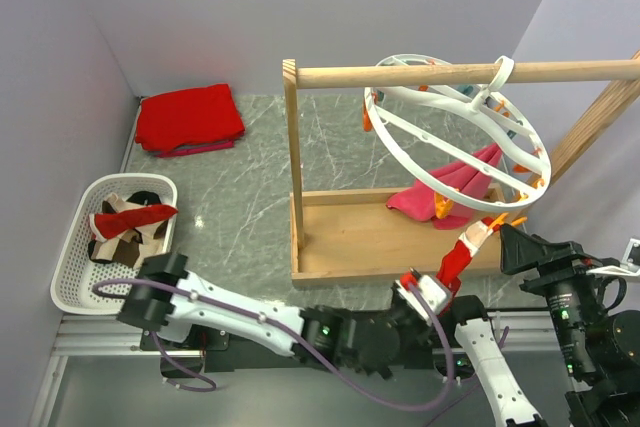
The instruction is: Remove the socks clipped to the hanger
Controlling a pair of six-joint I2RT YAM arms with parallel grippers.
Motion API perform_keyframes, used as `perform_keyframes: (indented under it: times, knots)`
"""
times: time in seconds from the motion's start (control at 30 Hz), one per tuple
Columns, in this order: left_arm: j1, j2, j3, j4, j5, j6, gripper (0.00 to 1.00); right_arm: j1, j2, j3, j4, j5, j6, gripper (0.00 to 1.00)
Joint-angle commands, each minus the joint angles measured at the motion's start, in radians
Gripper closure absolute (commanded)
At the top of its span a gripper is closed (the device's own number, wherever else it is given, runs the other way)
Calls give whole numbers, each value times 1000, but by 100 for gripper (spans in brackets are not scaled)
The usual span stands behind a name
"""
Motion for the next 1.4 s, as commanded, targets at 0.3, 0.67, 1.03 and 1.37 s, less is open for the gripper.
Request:
perform_keyframes:
  times: [0.3,0.67,1.03,1.37]
  knots:
    - [-71,195,199,115,-330,291,99,6,52,75,-39,33,-76,25]
    - [-74,255,254,135,-331,335,99,6,86,53,8,-85,-83,30]
    - [-91,339,311,204,-374,477,99,6,140,50,-6,-15,-63,39]
    - [-102,412,355,325,-425,645,99,7,154,34,15,14,-63,39]
